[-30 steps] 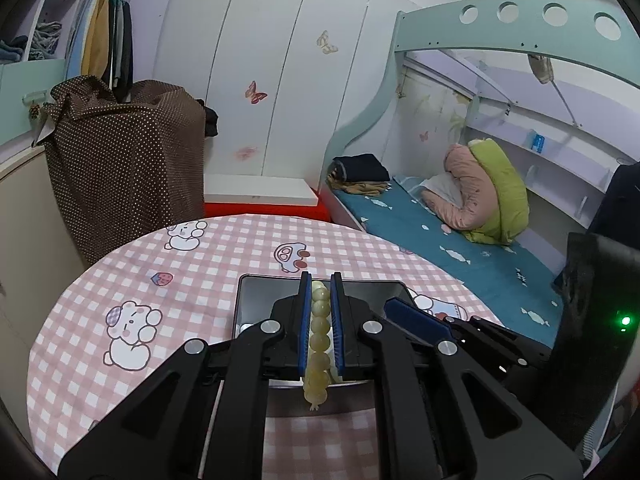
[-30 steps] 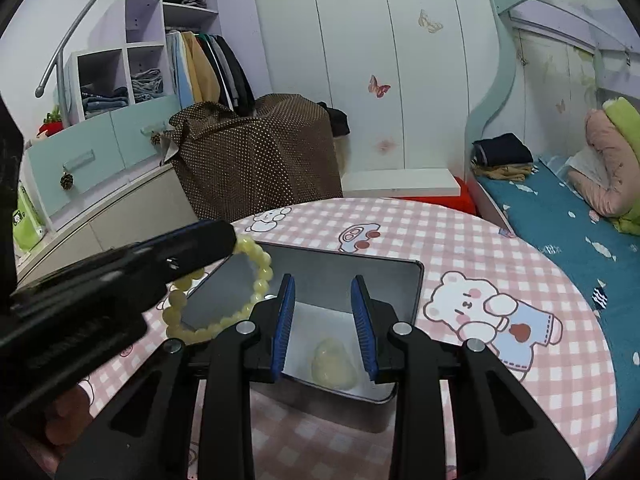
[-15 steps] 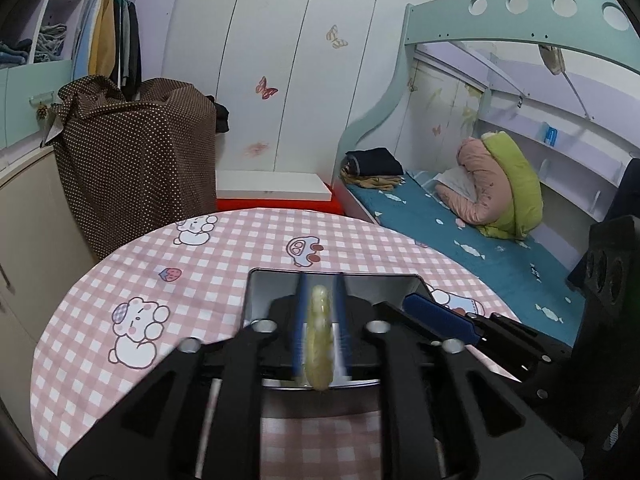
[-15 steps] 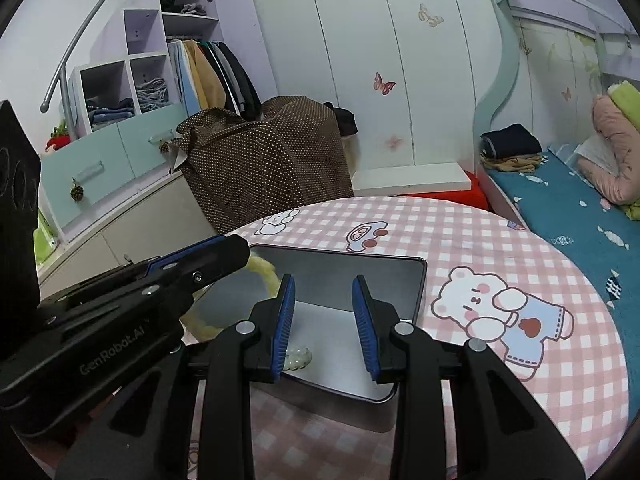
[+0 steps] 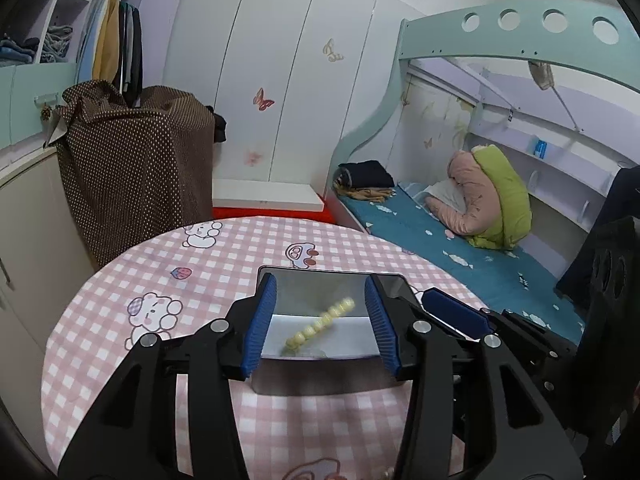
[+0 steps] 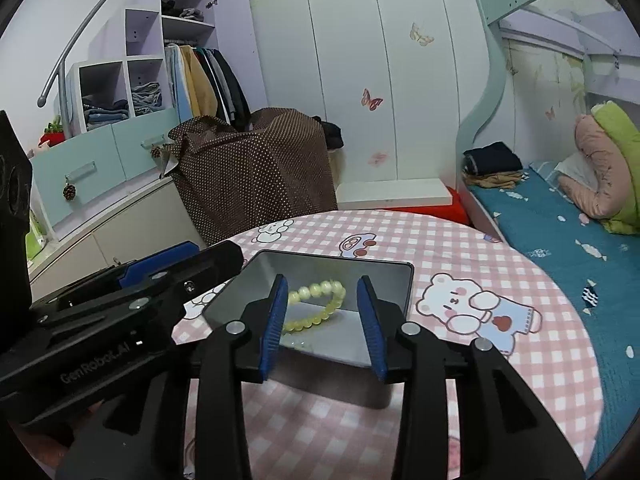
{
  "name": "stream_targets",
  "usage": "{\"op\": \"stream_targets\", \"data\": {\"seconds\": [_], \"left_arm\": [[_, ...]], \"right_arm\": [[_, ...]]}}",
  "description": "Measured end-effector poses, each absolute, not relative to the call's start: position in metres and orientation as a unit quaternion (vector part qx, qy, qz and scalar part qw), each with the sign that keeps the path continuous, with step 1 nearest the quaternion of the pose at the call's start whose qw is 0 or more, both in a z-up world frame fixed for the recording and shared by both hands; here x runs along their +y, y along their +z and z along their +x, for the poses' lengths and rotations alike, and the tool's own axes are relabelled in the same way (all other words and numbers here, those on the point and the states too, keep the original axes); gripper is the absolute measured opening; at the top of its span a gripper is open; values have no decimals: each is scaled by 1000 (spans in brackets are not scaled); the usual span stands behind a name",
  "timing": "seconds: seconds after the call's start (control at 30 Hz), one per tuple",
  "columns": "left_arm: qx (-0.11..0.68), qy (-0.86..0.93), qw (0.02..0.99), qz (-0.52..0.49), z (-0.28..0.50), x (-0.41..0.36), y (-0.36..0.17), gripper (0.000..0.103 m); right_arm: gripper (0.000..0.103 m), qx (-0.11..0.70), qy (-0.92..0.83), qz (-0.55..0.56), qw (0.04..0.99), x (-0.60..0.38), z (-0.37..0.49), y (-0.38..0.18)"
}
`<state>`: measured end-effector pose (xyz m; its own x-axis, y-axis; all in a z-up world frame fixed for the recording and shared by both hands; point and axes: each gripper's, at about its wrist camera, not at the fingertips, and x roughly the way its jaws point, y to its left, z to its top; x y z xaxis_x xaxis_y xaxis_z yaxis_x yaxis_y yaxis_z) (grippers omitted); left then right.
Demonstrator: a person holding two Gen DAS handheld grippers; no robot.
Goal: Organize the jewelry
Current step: 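Lower the yellow bead bracelet into the gray tin and open the left gripper, then move both grippers back over the remaining jewelry pile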
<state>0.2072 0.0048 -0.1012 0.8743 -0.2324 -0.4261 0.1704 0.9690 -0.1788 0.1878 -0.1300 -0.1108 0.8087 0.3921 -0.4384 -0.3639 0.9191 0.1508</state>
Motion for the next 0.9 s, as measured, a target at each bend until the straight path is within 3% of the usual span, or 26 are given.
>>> {"op": "stream_targets", "data": {"seconds": [0.27, 0.9], "left_arm": [[215, -118, 967, -69, 163, 11, -89, 53], [210, -126, 968, -56, 77, 17, -81, 65]], "right_arm": [[54, 221, 159, 11, 962, -132, 146, -96], [75, 211, 119, -11, 970, -134, 61, -94]]}}
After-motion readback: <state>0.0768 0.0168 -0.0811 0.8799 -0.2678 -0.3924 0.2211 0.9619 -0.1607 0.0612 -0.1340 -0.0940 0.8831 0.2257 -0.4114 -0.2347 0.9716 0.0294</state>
